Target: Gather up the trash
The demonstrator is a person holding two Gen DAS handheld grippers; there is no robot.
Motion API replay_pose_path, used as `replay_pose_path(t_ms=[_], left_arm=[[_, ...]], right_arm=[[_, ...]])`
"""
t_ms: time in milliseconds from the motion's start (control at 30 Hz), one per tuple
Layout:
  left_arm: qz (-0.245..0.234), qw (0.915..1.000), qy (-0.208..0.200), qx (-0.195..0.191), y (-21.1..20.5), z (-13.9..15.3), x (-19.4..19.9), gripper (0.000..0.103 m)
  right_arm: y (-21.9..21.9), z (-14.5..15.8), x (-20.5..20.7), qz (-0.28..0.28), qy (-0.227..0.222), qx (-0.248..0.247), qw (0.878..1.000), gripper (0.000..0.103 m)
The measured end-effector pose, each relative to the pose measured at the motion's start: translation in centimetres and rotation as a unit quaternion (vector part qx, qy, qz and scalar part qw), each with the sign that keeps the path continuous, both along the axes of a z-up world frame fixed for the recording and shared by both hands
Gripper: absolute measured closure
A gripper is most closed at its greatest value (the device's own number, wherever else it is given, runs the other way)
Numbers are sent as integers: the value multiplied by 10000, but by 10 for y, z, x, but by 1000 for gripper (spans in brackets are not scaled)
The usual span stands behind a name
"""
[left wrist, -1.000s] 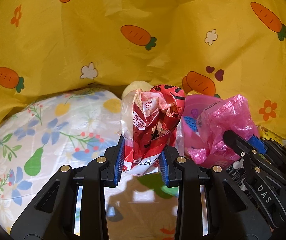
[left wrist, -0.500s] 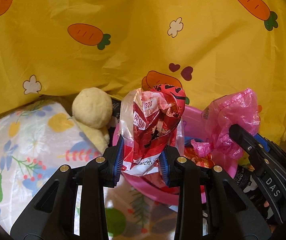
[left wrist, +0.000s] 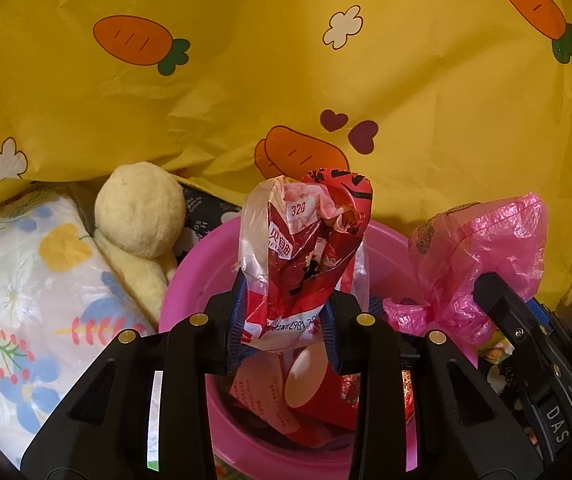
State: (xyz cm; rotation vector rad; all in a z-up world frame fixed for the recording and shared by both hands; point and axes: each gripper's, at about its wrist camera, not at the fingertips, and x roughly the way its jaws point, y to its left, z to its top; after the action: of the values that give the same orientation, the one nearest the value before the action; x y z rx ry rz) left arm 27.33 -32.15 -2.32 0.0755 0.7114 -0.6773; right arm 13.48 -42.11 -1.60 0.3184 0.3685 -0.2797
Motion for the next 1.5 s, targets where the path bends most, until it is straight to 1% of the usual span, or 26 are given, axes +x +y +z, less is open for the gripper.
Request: replay_pose_path(t_ms=[33,67,100,167,233,300,400,467,533,567,600,667,733,800,833,900,967,1033,1067,1167,1267,1400,1500], left_arm=[[-35,10000,40,-1,-2,-2,2,69],[-109,9999,73,-16,-4,-3,2,65],[-204,9997,97,-20,-6,-5,2,54],[-132,9999,17,0,-4,-7,0,36],[-88,9999,-16,-135,4,-7,0,33],[-38,9996,61,-262,13,-5,1,22],[150,9991,-6,-390,30,-2,-2,19],[302,9987,-138,-388,41,1,-7,18],[482,9978,-335,-322,53,5,-14,14],[577,9969,-450,-291,59,6,-19,10],[674,9958,-572,-248,65,8,-23,7],[861,9930,-791,-156,75,10,-31,6],[1035,9902,-931,-77,85,11,-38,6],[1197,9875,-1023,-28,93,11,-45,6],[1280,9859,-1077,5,96,10,-49,6],[1423,9830,-1162,62,104,11,-56,6],[1526,9809,-1203,91,110,10,-63,6],[1591,9801,-1185,105,118,10,-70,6],[1638,9794,-1176,96,123,10,-74,6],[1772,9767,-1207,83,135,10,-86,6],[1900,9733,-1280,140,144,10,-98,6],[1969,9713,-1305,287,153,8,-112,6],[2053,9701,-1263,297,164,8,-122,6]], right_arm=[[0,0,2,-13,2,5,10000,78],[0,-1,2,-21,6,11,10000,78],[-1,-1,3,-26,12,17,10000,78],[-2,-2,5,-41,23,14,10000,78],[-3,-3,7,-38,40,16,10000,78],[-3,-4,9,-14,59,18,10000,78],[-3,-4,13,3,74,-5,10000,78],[-4,-4,16,-12,87,-30,10000,77],[-4,-6,20,14,144,-31,9999,75],[-5,-7,23,20,198,-44,9998,70],[-6,-8,24,22,237,-57,9997,59],[-7,-10,25,28,282,-64,9996,45],[-8,-12,22,-19,323,-37,9995,42],[-8,-12,16,-92,279,0,9996,35],[-7,-11,13,-157,266,-49,9995,32],[-1,-9,3,-333,209,-262,9989,21],[3,-7,-2,-403,164,-402,9982,15],[7,-7,-8,-463,173,-504,9975,12],[8,-7,-11,-482,157,-518,9974,8],[12,-6,-21,-561,103,-567,9968,6],[21,-5,-31,-491,62,-577,9971,6],[43,-4,-41,-344,113,-699,9969,6],[62,-3,-48,-280,152,-837,9960,6]])
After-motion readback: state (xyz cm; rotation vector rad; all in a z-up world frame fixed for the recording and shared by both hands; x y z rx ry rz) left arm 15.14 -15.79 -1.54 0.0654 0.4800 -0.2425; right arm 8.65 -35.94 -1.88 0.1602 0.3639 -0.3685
